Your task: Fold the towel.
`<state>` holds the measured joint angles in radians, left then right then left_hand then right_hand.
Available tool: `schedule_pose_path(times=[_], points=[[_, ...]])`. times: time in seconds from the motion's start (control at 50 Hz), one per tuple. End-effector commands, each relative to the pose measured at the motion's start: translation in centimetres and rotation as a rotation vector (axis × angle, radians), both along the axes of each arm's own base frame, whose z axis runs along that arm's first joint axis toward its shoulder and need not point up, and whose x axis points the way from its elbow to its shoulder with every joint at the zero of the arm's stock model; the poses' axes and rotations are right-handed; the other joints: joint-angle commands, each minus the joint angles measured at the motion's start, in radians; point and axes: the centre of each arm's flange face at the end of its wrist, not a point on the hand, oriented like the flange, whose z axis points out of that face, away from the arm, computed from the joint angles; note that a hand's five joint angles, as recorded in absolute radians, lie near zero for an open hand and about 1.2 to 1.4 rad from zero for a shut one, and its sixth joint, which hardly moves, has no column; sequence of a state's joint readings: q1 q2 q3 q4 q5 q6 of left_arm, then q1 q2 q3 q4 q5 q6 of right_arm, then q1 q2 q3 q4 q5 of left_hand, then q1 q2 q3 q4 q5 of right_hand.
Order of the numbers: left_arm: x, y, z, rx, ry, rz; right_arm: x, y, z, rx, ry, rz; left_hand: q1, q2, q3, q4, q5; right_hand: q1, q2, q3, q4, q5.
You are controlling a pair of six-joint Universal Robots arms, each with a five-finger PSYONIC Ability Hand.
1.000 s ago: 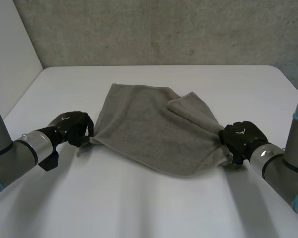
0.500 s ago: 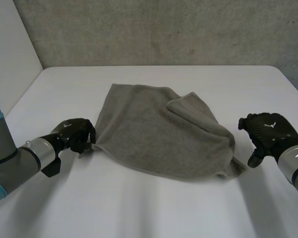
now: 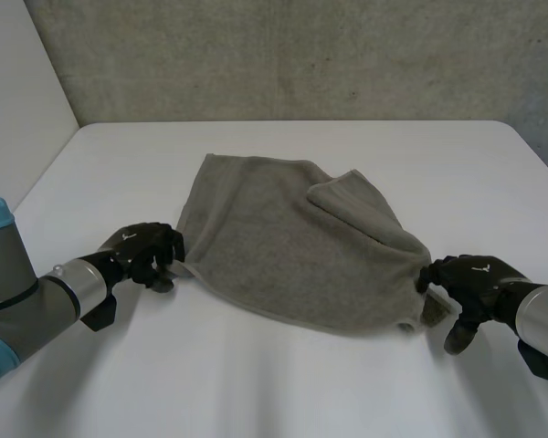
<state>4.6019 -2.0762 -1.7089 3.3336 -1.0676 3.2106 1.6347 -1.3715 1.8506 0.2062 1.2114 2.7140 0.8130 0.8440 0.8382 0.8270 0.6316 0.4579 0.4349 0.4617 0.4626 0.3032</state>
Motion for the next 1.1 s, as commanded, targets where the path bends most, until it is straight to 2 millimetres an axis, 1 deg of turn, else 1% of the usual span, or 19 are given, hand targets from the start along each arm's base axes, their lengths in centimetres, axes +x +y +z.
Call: schedule_pose_path(times=[0.02,0.06,0.1,0.12,0.16,0.2,0.22,0.26,0.28,0.32,0.34,0.38,0.48,0.66,0.72,0.8,0.88,1.02,1.1], points=[[-0.1,-0.1,-0.2,-0.011,-0.001,-0.001,0.1,-0.1,-0.3,0.008,0.004,0.0,-0.036,-0.067,-0.061,-0.05,-0.029,0.047,0.07,0.043,0.042,0.027],[-0.1,-0.1,-0.2,-0.014,0.0,-0.002,-0.1,-0.2,-0.1,-0.001,0.004,-0.008,-0.039,-0.07,-0.064,-0.053,-0.032,0.056,0.079,0.052,0.051,0.036],[-0.1,-0.2,-0.3,-0.017,-0.001,-0.001,-0.3,-0.5,1.1,-0.048,0.0,-0.016,-0.039,-0.07,-0.064,-0.053,-0.032,0.085,0.108,0.081,0.08,0.065],[-0.1,-0.2,-0.3,-0.017,-0.001,-0.001,-0.3,-0.5,1.1,-0.048,0.0,-0.016,-0.039,-0.07,-0.064,-0.053,-0.032,0.085,0.108,0.081,0.08,0.065],[-0.1,-0.2,-0.3,-0.018,0.0,-0.002,-0.7,-0.6,2.4,-0.093,-0.004,-0.032,-0.039,-0.07,-0.064,-0.053,-0.032,0.1,0.123,0.096,0.095,0.08],[-0.1,-0.2,-0.3,-0.021,0.0,-0.002,-1.2,-0.9,2.8,-0.1,-0.002,-0.047,-0.039,-0.07,-0.064,-0.053,-0.032,0.103,0.126,0.099,0.098,0.083],[-0.1,-0.2,-0.3,-0.021,0.0,-0.002,-1.2,-0.9,2.8,-0.101,-0.002,-0.047,-0.039,-0.07,-0.064,-0.053,-0.032,0.103,0.126,0.099,0.098,0.083],[-0.1,-0.2,-0.2,-0.034,0.0,0.004,-2.3,-1.2,2.7,-0.085,0.032,-0.062,-0.039,-0.07,-0.064,-0.053,-0.032,0.114,0.137,0.111,0.11,0.095],[-0.1,-0.2,-0.2,-0.035,0.0,0.004,-2.3,-1.2,2.7,-0.085,0.032,-0.062,-0.039,-0.07,-0.064,-0.053,-0.032,0.114,0.137,0.111,0.11,0.095],[-0.1,-0.2,-0.2,-0.045,0.0,0.008,-2.8,-1.1,2.2,-0.05,0.08,-0.043,-0.039,-0.07,-0.064,-0.053,-0.032,0.114,0.137,0.111,0.11,0.095],[-0.1,-0.2,-0.2,-0.052,0.0,0.008,-2.8,-1.1,2.2,-0.05,0.08,-0.042,-0.039,-0.07,-0.064,-0.053,-0.032,0.114,0.137,0.111,0.11,0.095],[-0.1,-0.2,-0.2,-0.055,0.001,0.008,-3.0,-1.0,1.4,-0.02,0.126,-0.019,-0.042,-0.073,-0.067,-0.056,-0.035,0.123,0.146,0.119,0.118,0.103],[-0.2,0.0,-0.2,-0.052,0.0,0.005,-2.9,-0.9,0.7,0.01,0.139,-0.005,-0.056,-0.087,-0.082,-0.07,-0.049,0.141,0.164,0.137,0.136,0.121],[-0.6,0.0,-0.3,-0.068,0.002,-0.007,-2.8,-1.2,0.4,0.01,0.101,-0.016,-0.068,-0.099,-0.093,-0.082,-0.061,0.167,0.19,0.163,0.163,0.147],[-0.8,0.0,-0.2,-0.081,0.003,-0.012,-2.1,-1.0,0.2,-0.001,0.071,-0.015,-0.068,-0.099,-0.093,-0.082,-0.061,0.176,0.199,0.172,0.171,0.156],[-0.9,0.0,0.0,-0.094,-0.001,0.001,-0.7,-0.6,-0.1,-0.009,0.032,0.007,-0.068,-0.099,-0.093,-0.082,-0.061,0.176,0.199,0.172,0.171,0.156],[-1.0,0.1,0.1,-0.096,-0.002,0.001,-0.2,-0.6,-0.5,-0.02,0.009,0.01,-0.068,-0.099,-0.093,-0.082,-0.061,0.176,0.199,0.172,0.171,0.156],[-1.1,0.1,0.2,-0.11,-0.001,0.003,1.4,-0.6,-2.0,-0.021,-0.04,0.033,-0.08,-0.111,-0.105,-0.094,-0.073,0.2,0.223,0.196,0.195,0.18],[-1.0,0.1,0.4,-0.122,0.001,0.006,1.9,-0.7,-2.3,-0.034,-0.053,0.042,-0.156,-0.187,-0.181,-0.17,-0.149,0.203,0.226,0.199,0.198,0.183]])
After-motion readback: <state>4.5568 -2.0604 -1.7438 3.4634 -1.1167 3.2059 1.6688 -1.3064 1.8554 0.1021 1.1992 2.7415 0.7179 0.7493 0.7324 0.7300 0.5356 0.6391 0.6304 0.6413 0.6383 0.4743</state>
